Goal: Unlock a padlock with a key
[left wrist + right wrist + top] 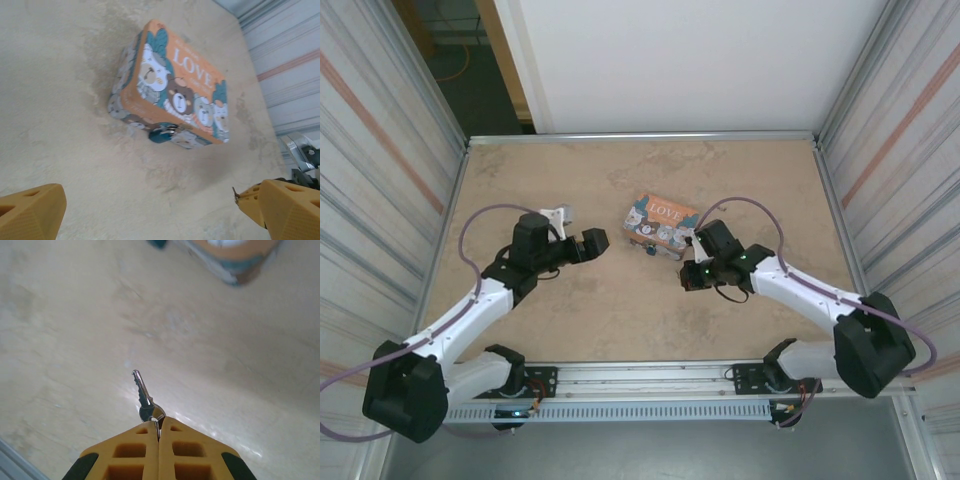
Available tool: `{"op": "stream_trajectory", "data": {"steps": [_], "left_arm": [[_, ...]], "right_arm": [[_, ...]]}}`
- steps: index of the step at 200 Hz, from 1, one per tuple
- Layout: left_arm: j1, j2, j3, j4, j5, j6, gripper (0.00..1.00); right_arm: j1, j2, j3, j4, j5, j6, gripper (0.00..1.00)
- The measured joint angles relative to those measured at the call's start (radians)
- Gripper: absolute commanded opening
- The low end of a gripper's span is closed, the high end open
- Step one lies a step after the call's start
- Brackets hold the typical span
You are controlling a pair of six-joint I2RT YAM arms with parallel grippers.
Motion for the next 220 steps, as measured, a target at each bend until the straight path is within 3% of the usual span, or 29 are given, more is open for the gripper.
{"op": "stream_trajectory", "data": {"steps": [59,123,220], "left_arm": [[-0.059,0.023,0.13,0.06,0.104,-0.007,0.74],[-0.156,0.161,0.249,0.105,0.159,0.01,0.52],[-0.219,0.303,0.272,0.159,0.172,-0.001,0.45]], "right_arm": [[0.0,-0.094,-0.004,0.22,-0.019,0.045,0.0],[0.036,-0.103,-0.004,0.352,-0.034,0.048,0.0],[0.056,-0.116,-0.004,0.439,-0.04,0.048,0.0]]}}
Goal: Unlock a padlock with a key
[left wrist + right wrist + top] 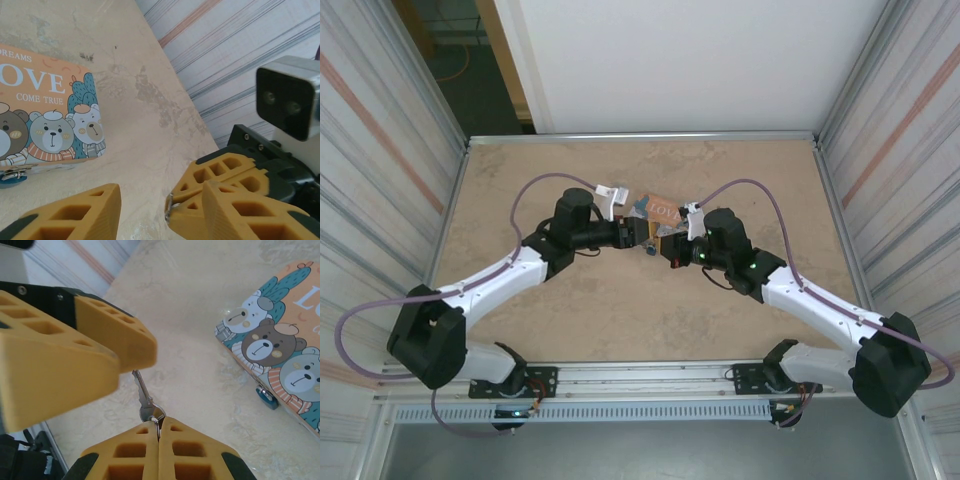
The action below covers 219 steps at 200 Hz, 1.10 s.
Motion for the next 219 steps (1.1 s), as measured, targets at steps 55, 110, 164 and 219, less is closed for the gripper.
{"op": "stream_trajectory", "data": {"steps": [55,110,164,219], "left_arm": [[-0.011,0.02,0.009,0.014,0.012,-0.019,0.32],[-0.011,0.024,0.011,0.024,0.021,-0.028,0.12],[-0.011,0.021,0.011,0.04,0.025,-0.024,0.0],[0.046,-0.084,0.011,0.009,0.025,0.01,0.0]], "right_arm": [[0.005,0.0,0.0,0.019,-0.002,0.0,0.0],[0.005,0.0,0.0,0.027,-0.001,0.0,0.0],[-0.004,0.0,0.0,0.045,-0.016,0.028,0.24],[-0.144,-0.035,-0.046,0.198,-0.18,0.104,0.45]]}}
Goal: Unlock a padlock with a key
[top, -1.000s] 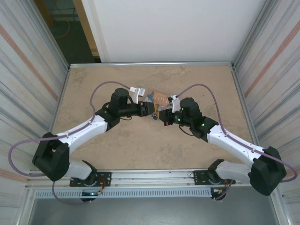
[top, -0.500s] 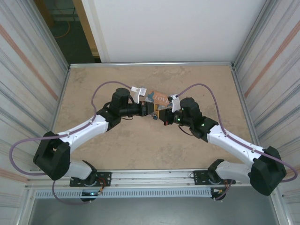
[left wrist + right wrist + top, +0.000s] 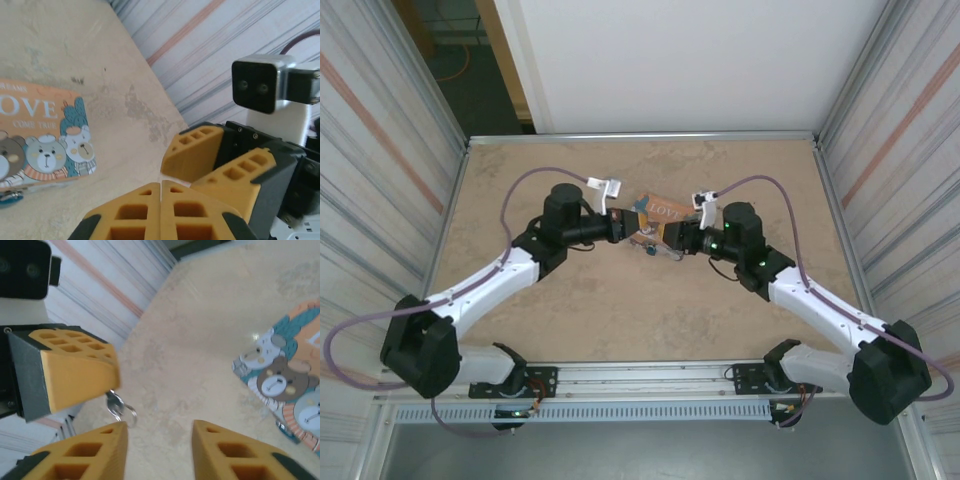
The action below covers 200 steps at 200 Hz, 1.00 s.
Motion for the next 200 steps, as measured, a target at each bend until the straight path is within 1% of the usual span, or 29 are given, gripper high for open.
{"op": "stream_trajectory", "data": {"steps": [15,31,50,69,112,153,200], "left_arm": [[0.022,-0.045,0.0,-0.007,0.0,0.016,0.0],[0.033,-0.083,0.0,-0.011,0.002,0.03,0.0],[0.035,-0.116,0.0,-0.014,0.009,0.047,0.0],[0.035,-0.129,0.0,-0.014,0.019,0.054,0.0],[0.035,-0.129,0.0,-0.014,0.042,0.056,0.0],[0.035,-0.129,0.0,-0.013,0.045,0.056,0.0],[0.035,-0.129,0.0,-0.013,0.045,0.056,0.0]], "right_arm": [[-0.048,-0.012,-0.019,0.076,-0.06,0.038,0.5],[-0.076,-0.013,-0.027,0.147,-0.114,0.08,0.55],[-0.072,-0.007,-0.025,0.222,-0.174,0.108,0.56],[-0.044,0.021,-0.005,0.268,-0.215,0.125,0.56],[0.034,0.102,0.043,0.321,-0.248,0.125,0.5],[0.058,0.164,0.068,0.343,-0.259,0.132,0.42],[0.077,0.198,0.087,0.36,-0.263,0.134,0.32]]}}
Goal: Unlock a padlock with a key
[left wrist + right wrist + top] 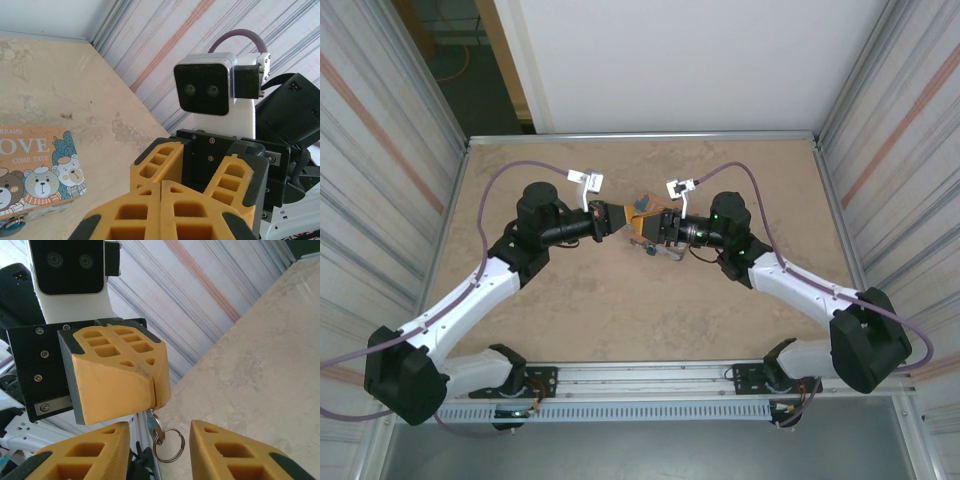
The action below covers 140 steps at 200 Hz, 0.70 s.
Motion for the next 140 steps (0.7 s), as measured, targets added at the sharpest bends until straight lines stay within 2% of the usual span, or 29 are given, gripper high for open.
{"op": "stream_trajectory", "data": {"steps": [96,140], "left_arm": [[0.0,0.0,0.0,-0.001,-0.006,0.0,0.0],[0.0,-0.014,-0.007,-0.002,-0.013,0.0,0.0]], "right_arm": [[0.002,0.003,0.001,0.005,0.001,0.016,0.11],[0.002,0.002,0.001,0.005,0.002,0.016,0.05]]}}
